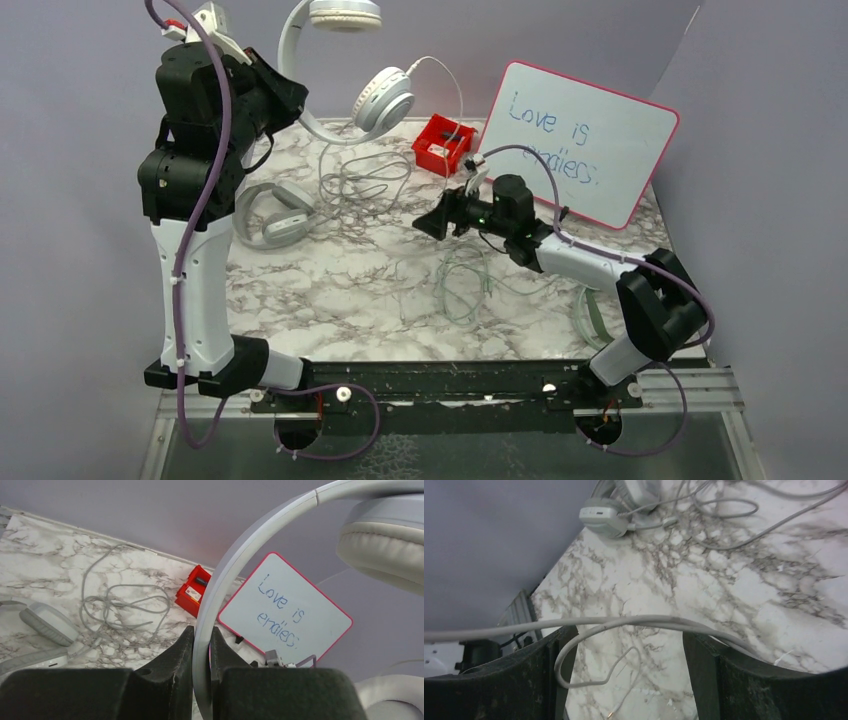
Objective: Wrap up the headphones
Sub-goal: Wrap the headphones cable around the headphones.
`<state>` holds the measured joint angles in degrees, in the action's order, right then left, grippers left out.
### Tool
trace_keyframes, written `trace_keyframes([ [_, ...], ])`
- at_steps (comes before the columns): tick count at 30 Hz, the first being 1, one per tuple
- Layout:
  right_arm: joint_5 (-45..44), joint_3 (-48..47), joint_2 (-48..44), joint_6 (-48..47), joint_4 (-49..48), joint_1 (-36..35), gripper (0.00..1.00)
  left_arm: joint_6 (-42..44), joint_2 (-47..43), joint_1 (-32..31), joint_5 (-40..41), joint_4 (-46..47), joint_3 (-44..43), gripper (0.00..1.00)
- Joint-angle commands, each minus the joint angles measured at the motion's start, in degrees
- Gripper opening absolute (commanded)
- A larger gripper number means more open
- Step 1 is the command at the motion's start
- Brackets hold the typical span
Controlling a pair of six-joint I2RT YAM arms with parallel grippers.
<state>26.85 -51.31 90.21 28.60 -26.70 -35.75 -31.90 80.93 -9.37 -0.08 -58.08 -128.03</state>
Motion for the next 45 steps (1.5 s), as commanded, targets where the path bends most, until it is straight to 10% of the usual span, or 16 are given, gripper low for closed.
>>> trace_keyframes([
  [1, -10.15, -3.12, 1.88, -5.22, -0.34, 0.19, 0.78, -2.96, -0.48, 0.22, -5.23, 4.36, -2.37, 0.00],
  [8, -7.95, -0.25, 2.35, -1.30, -5.51, 0.16, 0.01, -2.95, 0.02, 0.18, -2.77, 5.17, -5.25, 0.00],
  [15, -24.04, 12.21, -2.40, 2.46, 2.10, 3.43, 0.01, -1.79, 0.85, 0.22, 13.70, 7.01, -10.68, 0.00],
  [29, -21.16, 22.57, -14.42, 1.40, 13.69, 27.16, 0.01, 8.64, -9.88, 0.14, 48.48, 27.01, -2.29, 0.00],
  [36, -17.05, 20.76, -16.14, -5.36, 15.00, 27.22, 0.03, 11.28, -11.69, 0.06, 45.55, 27.37, 3.60, 0.00],
  [40, 1.73, 18.22, -15.61, -13.03, 14.60, 27.02, 0.30, 4.64, -10.18, 0.07, 31.70, 18.80, 4.92, 0.00],
  [45, 9.08, 13.46, -15.59, -17.76, 18.28, 24.48, 0.38, -0.15, -7.82, 0.14, 19.36, 14.22, 9.16, 0.00],
])
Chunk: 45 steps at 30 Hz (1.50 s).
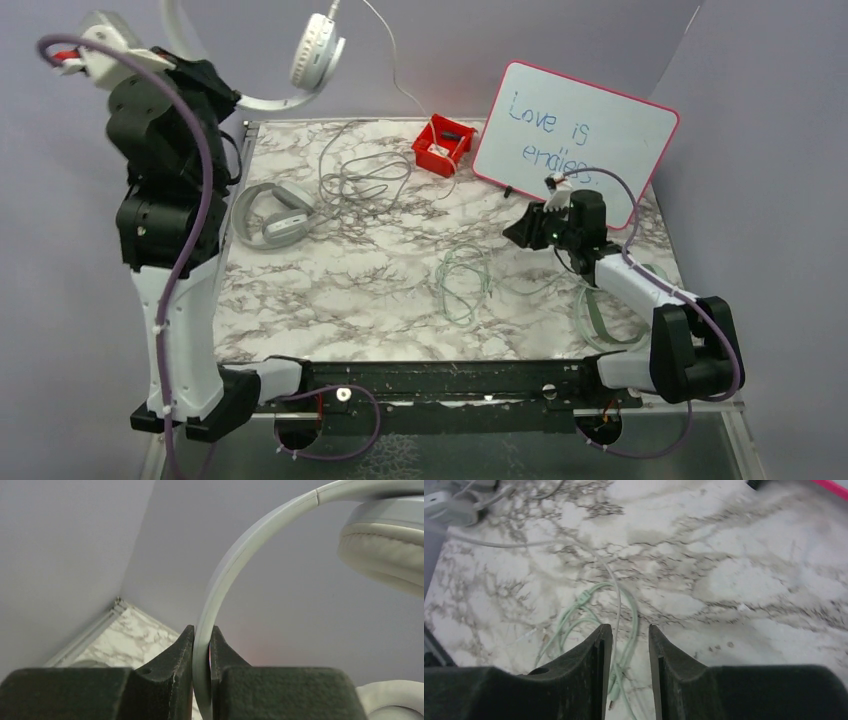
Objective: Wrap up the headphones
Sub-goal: Wrap the headphones cable around the headphones.
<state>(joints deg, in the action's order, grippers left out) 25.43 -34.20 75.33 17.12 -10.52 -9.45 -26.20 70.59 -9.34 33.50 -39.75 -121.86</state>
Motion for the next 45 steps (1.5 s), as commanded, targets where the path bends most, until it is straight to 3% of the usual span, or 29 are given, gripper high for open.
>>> trace_keyframes([
  [1, 9.47, -3.71, -0.82, -6.12, 2.46, -1.88, 0.37, -6.14, 3.06, 0.12, -15.08, -4.71, 2.92, 0.00],
  [3, 6.20, -3.86, -0.72, -5.24, 3.64, -1.88, 0.24, -6.57, 3.79, 0.12, -16.35, -5.36, 2.00, 0.00],
  [5, 5.82, -4.06, -0.62, -5.60, 4.37, -1.88, 0.26, -6.47, 4.26, 0.12, -17.54, -5.69, 0.44, 0.00],
  [8, 13.74, -4.15, -1.69, -6.58, 1.67, -2.22, 0.51, -6.19, 4.92, 0.11, -20.13, -7.21, -1.97, 0.00],
  [10, 18.93, -5.03, -2.08, -6.31, -2.48, -4.39, 0.75, -6.23, 4.68, 0.12, -22.63, -7.70, -1.27, 0.00],
  [11, 19.35, -5.51, -2.41, -5.93, -5.20, -6.58, 0.93, -6.24, 4.50, 0.07, -23.96, -7.90, -0.56, 0.00],
  [12, 19.43, -5.68, -2.75, -5.34, -8.71, -8.95, 0.99, -6.41, 4.23, 0.11, -25.10, -8.11, 0.29, 0.00],
  [18, 26.34, -9.12, 2.86, 5.79, -34.12, -12.81, 1.00, -8.75, 4.19, 0.07, -33.22, -8.17, 5.09, 0.00],
  [23, 20.64, -4.49, 5.83, 2.39, -51.17, -13.10, 1.00, -11.46, 4.13, 0.12, -40.10, -7.87, 6.13, 0.00],
  [31, 29.08, -7.88, 16.06, 7.47, -63.66, -15.84, 1.00, -13.28, 4.43, 0.04, -45.22, -7.24, 6.05, 0.00],
  [37, 28.17, -9.31, 22.29, 8.51, -67.64, -17.57, 0.98, -14.93, 4.20, 0.12, -47.93, -6.52, 6.06, 0.00],
  [42, 31.13, -11.37, 25.67, 13.19, -72.35, -17.53, 0.82, -15.17, 3.86, 0.11, -49.14, -6.01, 6.20, 0.00],
  [45, 29.14, -8.39, 25.50, 18.36, -78.18, -17.19, 0.80, -14.94, 4.29, 0.09, -49.59, -6.00, 5.06, 0.00],
])
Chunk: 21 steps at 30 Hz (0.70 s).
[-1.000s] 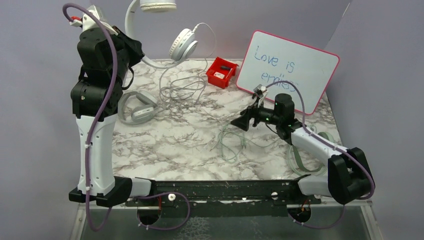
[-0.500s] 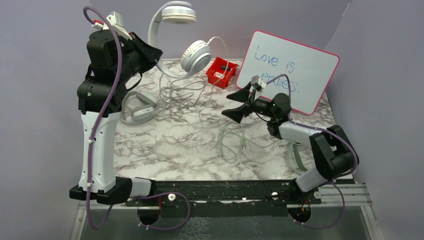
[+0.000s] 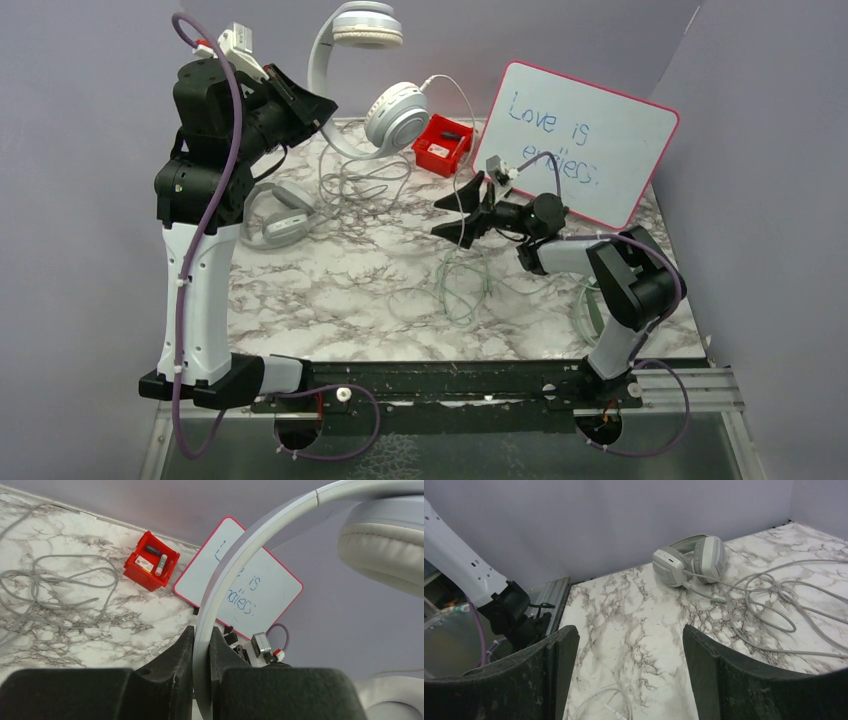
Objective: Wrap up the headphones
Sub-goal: Wrap the headphones cable around the headphones.
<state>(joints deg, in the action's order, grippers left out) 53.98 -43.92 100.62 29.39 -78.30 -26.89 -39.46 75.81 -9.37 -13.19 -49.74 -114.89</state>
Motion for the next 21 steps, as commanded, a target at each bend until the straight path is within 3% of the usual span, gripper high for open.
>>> trace_keyframes([
  [1, -3.41, 3.00, -1.77, 4.66, -6.54, 0.65, 0.81, -1.67, -0.86, 0.13, -3.11, 3.95, -2.04, 0.00],
  [5, -18.18, 4.55, -15.02, -11.27, 24.85, 1.16, 0.87, -1.50, -0.78, 0.14, -4.15, 4.00, -1.60, 0.00],
  [7, -19.62, 3.76, -17.63, -14.81, 33.22, 2.06, 0.90, -1.29, -0.74, 0.14, -4.69, 4.08, -1.13, 0.00],
  [12, -10.65, 2.40, -15.85, -14.68, 36.60, 6.50, 0.91, -1.48, -1.16, 0.12, -5.26, 4.61, -0.05, 0.00],
  [14, -8.75, 4.17, -16.48, -14.38, 33.81, 6.56, 0.90, -1.49, -1.44, 0.14, -4.91, 4.73, 0.14, 0.00],
  [16, -11.09, 6.60, -18.51, -12.30, 30.53, 6.63, 0.90, -1.41, -1.62, 0.14, -4.72, 4.71, 0.40, 0.00],
  [19, -23.50, 3.15, -20.15, -12.52, 44.49, 8.25, 0.92, -1.64, -1.64, 0.14, -5.08, 4.76, 0.92, 0.00],
  [21, -19.88, 2.99, -20.05, -10.62, 45.84, 11.92, 0.91, -1.82, -1.70, 0.14, -5.18, 4.90, 1.07, 0.00],
])
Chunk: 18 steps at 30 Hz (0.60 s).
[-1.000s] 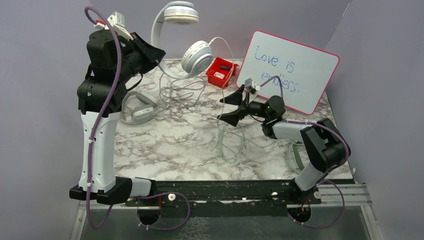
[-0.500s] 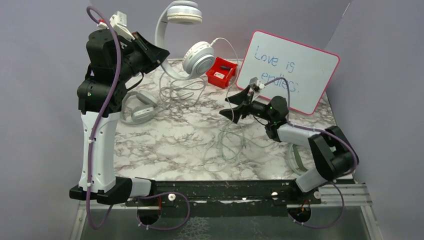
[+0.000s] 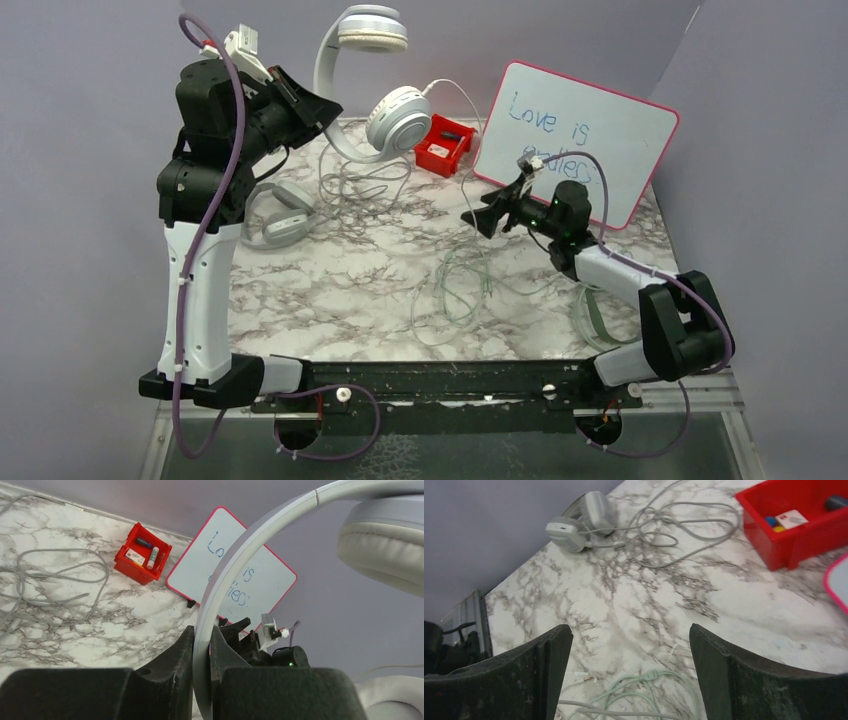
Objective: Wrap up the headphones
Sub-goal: Wrap the headphones cable around the headphones.
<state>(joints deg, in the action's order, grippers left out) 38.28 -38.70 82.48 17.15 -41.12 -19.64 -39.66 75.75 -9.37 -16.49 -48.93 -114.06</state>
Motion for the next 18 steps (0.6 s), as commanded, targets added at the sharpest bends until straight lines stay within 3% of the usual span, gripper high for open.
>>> trace_keyframes([
  [1, -1.71, -0.34, -2.26, 2.13, 4.83, 5.55, 0.90, -1.69, -1.66, 0.14, -1.88, 4.30, 0.51, 0.00],
  [6, 0.37, 5.62, -8.61, -1.09, 1.25, 6.95, 0.92, -2.08, -2.02, 0.14, -2.23, 5.25, 1.56, 0.00],
  [13, -6.09, 7.72, -12.64, 3.33, 11.17, 9.05, 0.93, -2.49, -1.71, 0.14, -2.72, 5.95, 1.26, 0.00],
  [16, 2.43, 9.06, -14.24, 0.15, 10.41, 8.29, 0.82, -2.48, -1.72, 0.14, -3.22, 6.25, 1.17, 0.00],
  [18, 8.05, 11.72, -16.66, -2.89, 5.64, 6.38, 0.82, -2.36, -1.93, 0.14, -3.37, 6.23, 1.54, 0.00],
])
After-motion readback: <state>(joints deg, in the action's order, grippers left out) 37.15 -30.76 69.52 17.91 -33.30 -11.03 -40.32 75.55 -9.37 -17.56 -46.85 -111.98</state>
